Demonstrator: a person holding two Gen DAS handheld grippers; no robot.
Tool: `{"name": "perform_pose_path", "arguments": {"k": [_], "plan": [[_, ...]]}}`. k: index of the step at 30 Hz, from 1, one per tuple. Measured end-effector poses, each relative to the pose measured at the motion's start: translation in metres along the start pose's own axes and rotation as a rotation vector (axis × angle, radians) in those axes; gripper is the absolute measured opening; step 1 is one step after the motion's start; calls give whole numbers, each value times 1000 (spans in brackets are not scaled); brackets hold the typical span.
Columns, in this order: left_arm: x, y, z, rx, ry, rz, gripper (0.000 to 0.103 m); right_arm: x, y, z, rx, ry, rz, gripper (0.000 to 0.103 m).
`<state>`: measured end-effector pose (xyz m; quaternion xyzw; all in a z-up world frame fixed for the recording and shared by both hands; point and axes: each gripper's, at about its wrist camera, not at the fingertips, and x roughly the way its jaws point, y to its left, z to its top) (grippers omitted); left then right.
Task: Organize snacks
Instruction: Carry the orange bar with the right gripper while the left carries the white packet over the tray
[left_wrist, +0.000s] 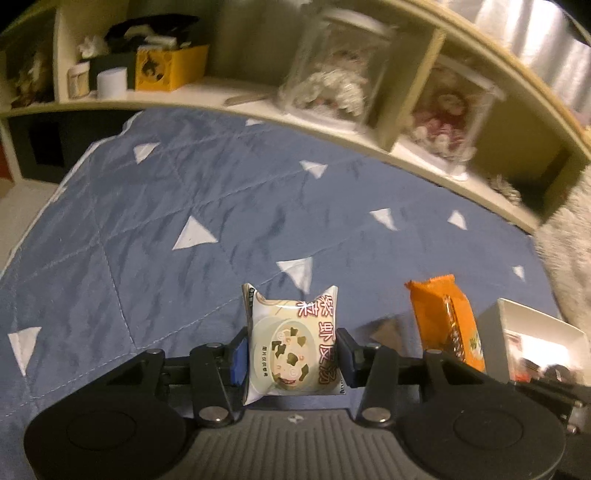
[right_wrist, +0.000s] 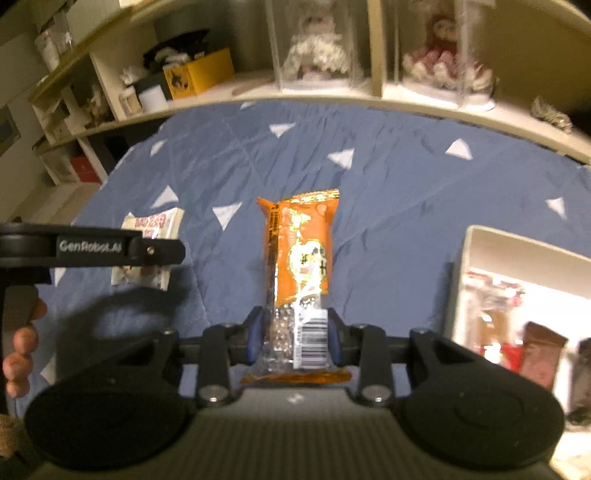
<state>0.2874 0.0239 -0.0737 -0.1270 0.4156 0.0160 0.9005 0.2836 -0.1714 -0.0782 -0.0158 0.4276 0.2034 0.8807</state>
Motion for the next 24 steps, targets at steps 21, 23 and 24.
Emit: {"name": "perform_pose_path", "arguments": {"k": [21,23,24], "plan": [[-81,-88,-28,126,-19,-259,48,-136,-86,-67,112,-103,-199,40],[-84,-98,-31,136,-18,-277,48,-145,-96,-75,126,-105,-218,40],[-85,-104,-33,142,-17,-287,48,-149,-101,-79,133,-106,-229,40]]}}
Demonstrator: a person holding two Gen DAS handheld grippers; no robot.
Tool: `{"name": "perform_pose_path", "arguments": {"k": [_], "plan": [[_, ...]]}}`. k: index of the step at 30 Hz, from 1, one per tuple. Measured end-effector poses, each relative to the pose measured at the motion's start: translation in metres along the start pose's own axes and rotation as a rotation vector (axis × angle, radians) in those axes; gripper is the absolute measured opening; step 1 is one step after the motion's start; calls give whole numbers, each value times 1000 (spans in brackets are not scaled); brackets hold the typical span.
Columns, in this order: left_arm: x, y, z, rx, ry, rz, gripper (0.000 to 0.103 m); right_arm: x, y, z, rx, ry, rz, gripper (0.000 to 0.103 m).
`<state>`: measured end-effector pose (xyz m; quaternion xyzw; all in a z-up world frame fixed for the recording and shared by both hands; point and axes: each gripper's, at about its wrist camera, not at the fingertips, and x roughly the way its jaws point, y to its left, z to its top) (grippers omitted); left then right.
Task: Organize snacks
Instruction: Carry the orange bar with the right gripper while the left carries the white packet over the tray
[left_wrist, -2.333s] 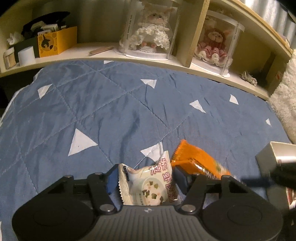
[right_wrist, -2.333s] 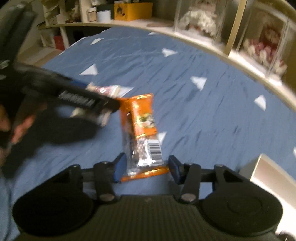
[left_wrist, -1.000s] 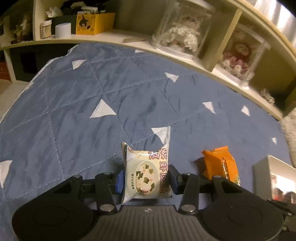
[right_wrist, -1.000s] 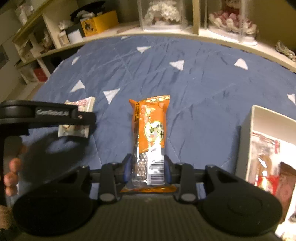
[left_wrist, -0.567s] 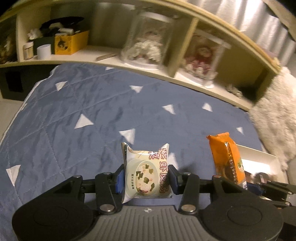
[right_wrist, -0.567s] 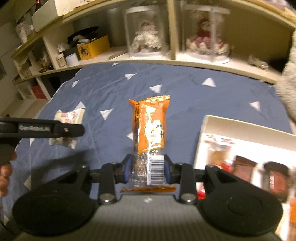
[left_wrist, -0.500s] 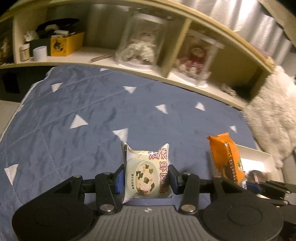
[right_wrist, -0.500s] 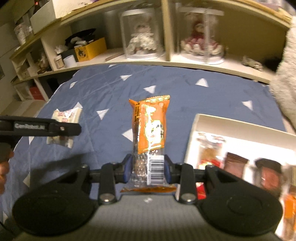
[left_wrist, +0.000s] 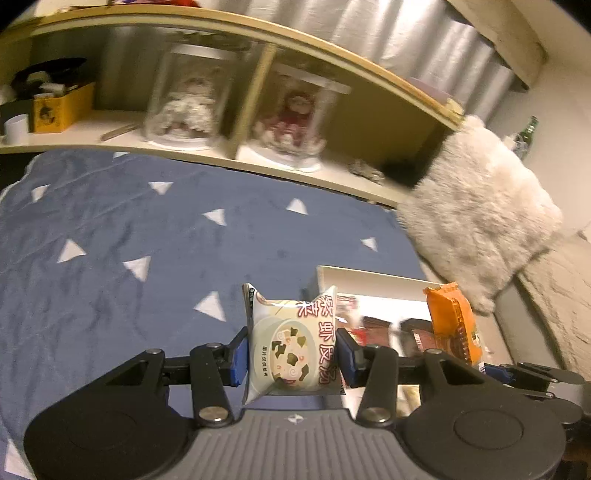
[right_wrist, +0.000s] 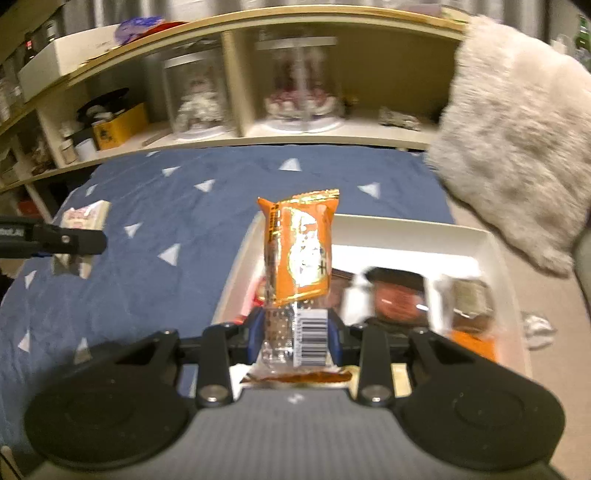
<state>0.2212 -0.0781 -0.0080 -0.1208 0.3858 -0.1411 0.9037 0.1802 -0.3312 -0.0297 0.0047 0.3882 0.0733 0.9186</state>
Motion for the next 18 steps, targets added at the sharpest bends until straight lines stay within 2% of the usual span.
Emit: {"name": "perform_pose_path", "arguments": {"k": [8,18], "plan": [[17,-50,-12,54,40,-70,48,-17,-50,-25,54,8,-77,40],[73,-98,-27,56,150,-142,48,-15,-100,-59,116,53,-128,40]]}}
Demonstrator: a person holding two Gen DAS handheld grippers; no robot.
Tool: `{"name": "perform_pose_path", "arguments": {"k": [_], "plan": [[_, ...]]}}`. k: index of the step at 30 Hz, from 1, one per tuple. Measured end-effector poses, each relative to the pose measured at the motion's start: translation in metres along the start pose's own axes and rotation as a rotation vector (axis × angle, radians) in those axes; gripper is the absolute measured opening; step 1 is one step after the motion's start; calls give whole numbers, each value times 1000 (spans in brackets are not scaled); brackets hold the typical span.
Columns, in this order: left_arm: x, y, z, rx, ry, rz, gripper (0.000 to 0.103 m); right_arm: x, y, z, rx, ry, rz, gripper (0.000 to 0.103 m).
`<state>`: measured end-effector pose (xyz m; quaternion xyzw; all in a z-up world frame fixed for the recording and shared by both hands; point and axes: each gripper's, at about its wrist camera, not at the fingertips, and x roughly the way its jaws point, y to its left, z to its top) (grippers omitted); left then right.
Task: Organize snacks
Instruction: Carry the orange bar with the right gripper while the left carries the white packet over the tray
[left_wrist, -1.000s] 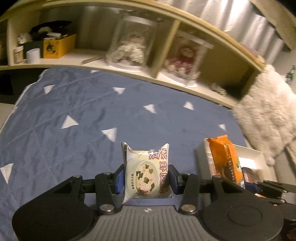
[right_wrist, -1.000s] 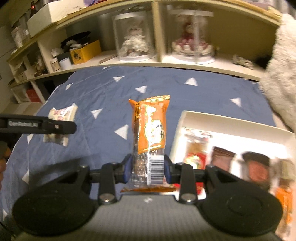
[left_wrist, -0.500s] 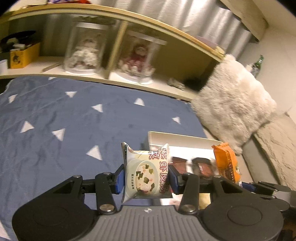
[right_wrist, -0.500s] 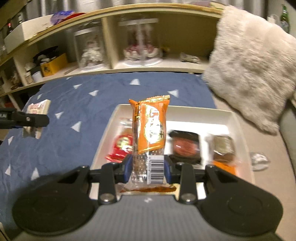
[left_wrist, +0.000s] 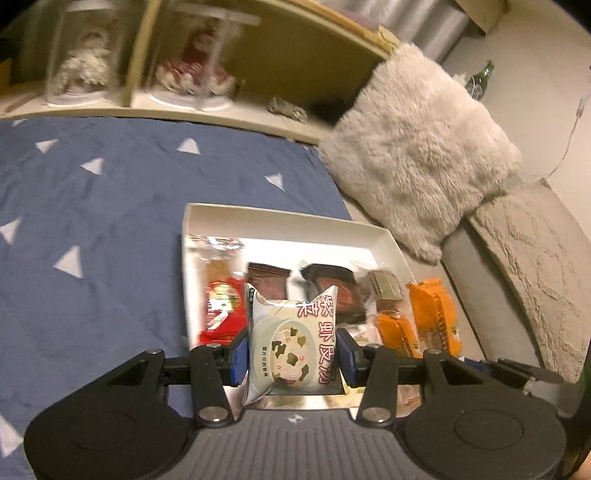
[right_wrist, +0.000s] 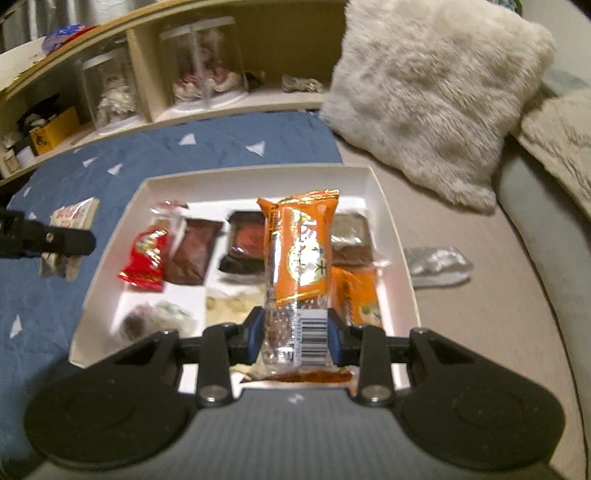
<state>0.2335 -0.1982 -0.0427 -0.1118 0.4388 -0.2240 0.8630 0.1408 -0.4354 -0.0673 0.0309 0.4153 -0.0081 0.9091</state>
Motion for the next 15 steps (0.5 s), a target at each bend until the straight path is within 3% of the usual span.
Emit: {"name": "perform_pose_path", "arguments": {"k": [7,12,15], "plan": [[44,-16,22,6,12,-12,48,28,-18,-7,26,50,-6,40],[75,-12,46,-1,-32,-35,49,46,-26,-11,52,86,59,40],[97,-6,57,-19,-35,-39,49,58,-26,-15,39,118,52,39]]}}
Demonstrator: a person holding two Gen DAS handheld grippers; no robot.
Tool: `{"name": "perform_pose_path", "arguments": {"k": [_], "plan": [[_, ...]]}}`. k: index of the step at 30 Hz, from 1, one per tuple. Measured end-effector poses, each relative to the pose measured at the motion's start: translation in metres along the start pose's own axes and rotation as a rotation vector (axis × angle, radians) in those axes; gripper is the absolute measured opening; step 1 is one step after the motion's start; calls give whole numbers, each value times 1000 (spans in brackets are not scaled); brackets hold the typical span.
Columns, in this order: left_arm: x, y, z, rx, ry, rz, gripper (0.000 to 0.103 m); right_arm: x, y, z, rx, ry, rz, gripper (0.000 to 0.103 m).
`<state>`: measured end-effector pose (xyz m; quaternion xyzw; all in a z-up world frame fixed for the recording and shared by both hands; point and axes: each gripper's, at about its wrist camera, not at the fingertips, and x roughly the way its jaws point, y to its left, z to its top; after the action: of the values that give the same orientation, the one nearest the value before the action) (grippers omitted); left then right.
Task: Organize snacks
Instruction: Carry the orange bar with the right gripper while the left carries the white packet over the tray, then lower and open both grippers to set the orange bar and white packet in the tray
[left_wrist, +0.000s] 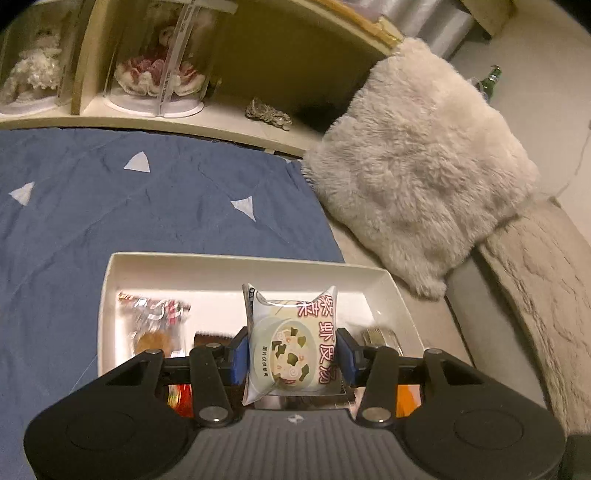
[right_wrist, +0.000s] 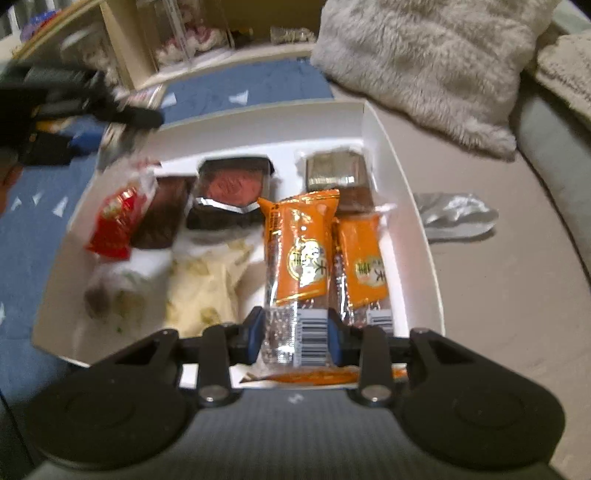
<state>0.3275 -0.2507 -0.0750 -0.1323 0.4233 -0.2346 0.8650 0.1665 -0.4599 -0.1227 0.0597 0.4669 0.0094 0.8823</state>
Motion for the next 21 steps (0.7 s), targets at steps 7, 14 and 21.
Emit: {"name": "perform_pose_path", "arguments": {"k": [7,14,21], "plan": [[52,10,13,34,8,54,49,14,-8,3,13,21,24,40],[81,20,13,57,14,100,49,14,-8,5,8,29,36,41],[89,26,7,86,23,145,49,20,-2,6,-10,34,19,42]]}}
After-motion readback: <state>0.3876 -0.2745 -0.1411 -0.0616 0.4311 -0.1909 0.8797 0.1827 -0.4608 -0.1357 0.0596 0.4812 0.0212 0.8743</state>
